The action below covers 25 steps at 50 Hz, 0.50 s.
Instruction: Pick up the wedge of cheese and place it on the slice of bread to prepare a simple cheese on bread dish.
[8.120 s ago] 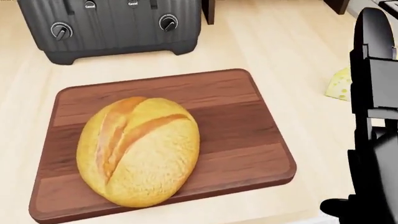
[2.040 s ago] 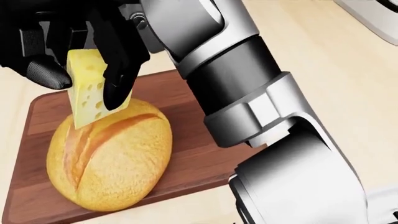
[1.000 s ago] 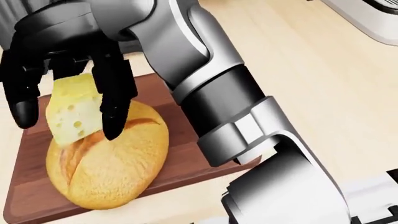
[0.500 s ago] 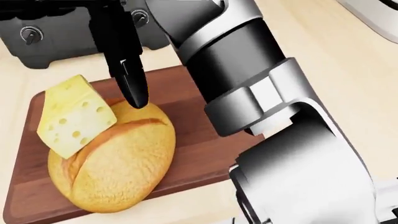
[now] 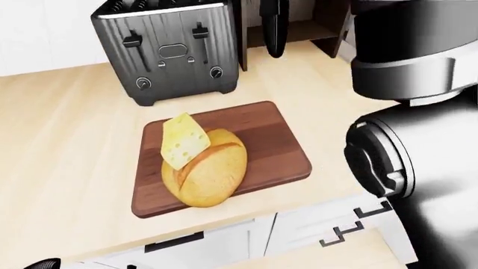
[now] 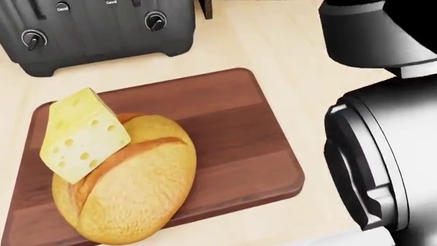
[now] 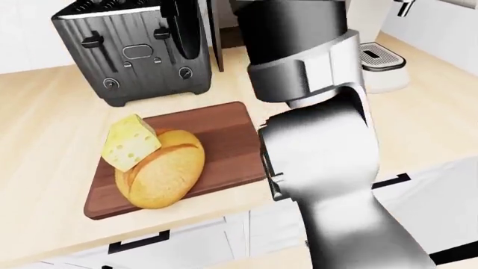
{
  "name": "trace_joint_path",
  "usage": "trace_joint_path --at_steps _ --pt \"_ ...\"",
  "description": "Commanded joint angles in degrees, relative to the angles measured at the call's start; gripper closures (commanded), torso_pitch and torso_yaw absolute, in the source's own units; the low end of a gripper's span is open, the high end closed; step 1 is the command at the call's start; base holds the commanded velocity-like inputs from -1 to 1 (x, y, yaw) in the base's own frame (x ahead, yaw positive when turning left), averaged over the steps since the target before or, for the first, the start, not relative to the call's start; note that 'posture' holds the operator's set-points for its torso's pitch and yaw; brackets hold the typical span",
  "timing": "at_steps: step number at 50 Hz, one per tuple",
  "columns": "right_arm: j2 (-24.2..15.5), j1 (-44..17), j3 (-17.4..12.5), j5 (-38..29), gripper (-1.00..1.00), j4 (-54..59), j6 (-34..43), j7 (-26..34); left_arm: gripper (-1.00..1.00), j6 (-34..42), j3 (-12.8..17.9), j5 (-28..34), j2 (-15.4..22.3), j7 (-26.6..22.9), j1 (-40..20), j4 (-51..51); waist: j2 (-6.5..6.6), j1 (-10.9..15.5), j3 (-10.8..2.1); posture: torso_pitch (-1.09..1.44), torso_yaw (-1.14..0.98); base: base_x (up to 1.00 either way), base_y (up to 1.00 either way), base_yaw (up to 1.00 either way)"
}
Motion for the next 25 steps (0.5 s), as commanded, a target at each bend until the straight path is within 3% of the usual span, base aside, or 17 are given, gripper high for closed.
trace_joint_path --at_steps 1,16,25 --pt "-1.7 -2.7 -1.0 -0.1 -1.00 -1.8 1.0 -0.4 -1.00 -0.5 0.1 0.3 0.3 -0.2 -0.2 -1.4 0.23 0.0 -1.03 0.00 0.00 0.00 0.00 0.00" --pt "-11.3 -3.7 -2.8 -3.7 -1.00 -9.1 7.1 4.4 -1.00 -0.8 -0.1 0.6 0.2 -0.1 0.0 -1.3 -0.06 0.0 -0.60 0.00 0.00 0.00 0.00 0.00" --pt "-14.2 -3.0 -3.6 -5.0 -1.00 -12.2 9.0 5.7 -1.00 -0.9 -0.3 0.8 0.0 -0.2 0.1 -1.5 -0.16 0.1 -0.36 0.00 0.00 0.00 0.00 0.00"
